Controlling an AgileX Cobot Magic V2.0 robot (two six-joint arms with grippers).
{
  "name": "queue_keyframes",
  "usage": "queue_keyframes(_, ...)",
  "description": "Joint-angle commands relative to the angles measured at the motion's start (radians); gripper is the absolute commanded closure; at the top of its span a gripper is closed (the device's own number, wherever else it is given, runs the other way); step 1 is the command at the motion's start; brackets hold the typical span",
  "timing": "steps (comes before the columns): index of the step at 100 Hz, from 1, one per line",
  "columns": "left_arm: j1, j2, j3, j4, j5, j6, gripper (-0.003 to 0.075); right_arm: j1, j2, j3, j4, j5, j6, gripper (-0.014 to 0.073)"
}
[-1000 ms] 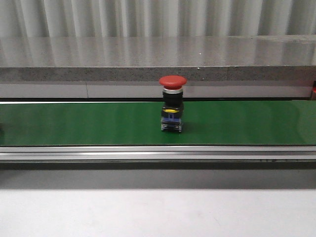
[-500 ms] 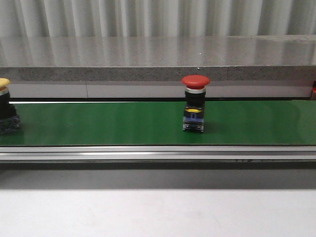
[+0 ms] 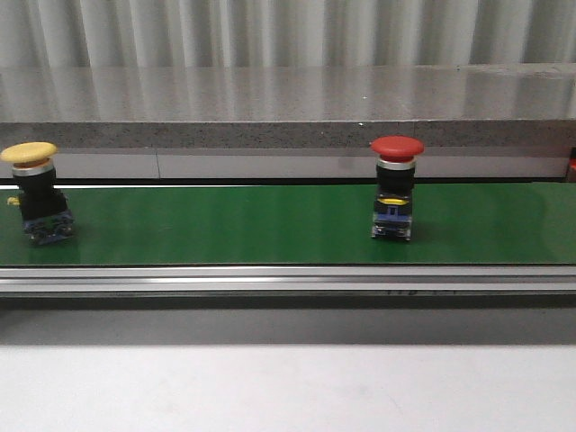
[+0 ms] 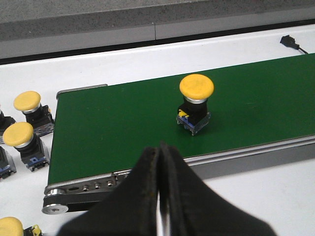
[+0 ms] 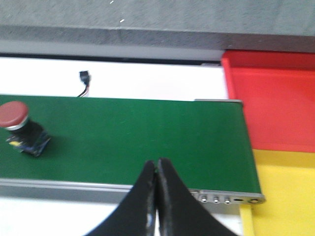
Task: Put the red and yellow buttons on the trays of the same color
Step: 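Move the right gripper above the belt end toward the arriving red button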
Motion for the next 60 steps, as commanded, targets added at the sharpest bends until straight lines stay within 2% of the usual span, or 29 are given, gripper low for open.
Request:
queue_keyframes(1, -0.01, 0.004, -0.026, -0.013, -0.074, -0.005, 0.074, 0.038, 0.092, -0.089, -0.002, -0.024, -0.017, 0.0659)
queue_keyframes(10, -0.01, 0.004, -0.026, -0.013, -0.074, -0.005, 0.074, 0.077, 0.179, -0.157, -0.001, 0.034, -0.017, 0.0633)
queue_keyframes(17, -0.01, 0.004, -0.026, -0.013, -0.074, -0.005, 0.074, 0.104, 0.242, -0.208, 0.014, 0.082, -0.017, 0.0541)
queue_keyframes(24, -0.01, 0.004, -0.026, -0.013, -0.074, -0.005, 0.074, 0.125, 0.301, -0.259, 0.035, 0.135, -0.017, 0.0392)
queue_keyframes(34, -0.01, 0.004, -0.026, -0.013, -0.074, -0.005, 0.074, 0.147, 0.393, -0.324, 0.05, 0.204, -0.017, 0.0132)
queue_keyframes(39, -0.01, 0.004, -0.026, -0.013, -0.074, -0.005, 0.074, 0.15, 0.434, -0.355, 0.066, 0.241, -0.017, 0.0048)
queue_keyframes(43, -0.01, 0.004, -0.026, -0.013, -0.074, -0.005, 0.074, 0.15, 0.468, -0.382, 0.084, 0.268, -0.017, 0.0015)
queue_keyframes(60, -0.01, 0.004, -0.026, -0.013, -0.074, -0.005, 0.074, 0.15, 0.594, -0.482, 0.114, 0.38, -0.017, 0.0014)
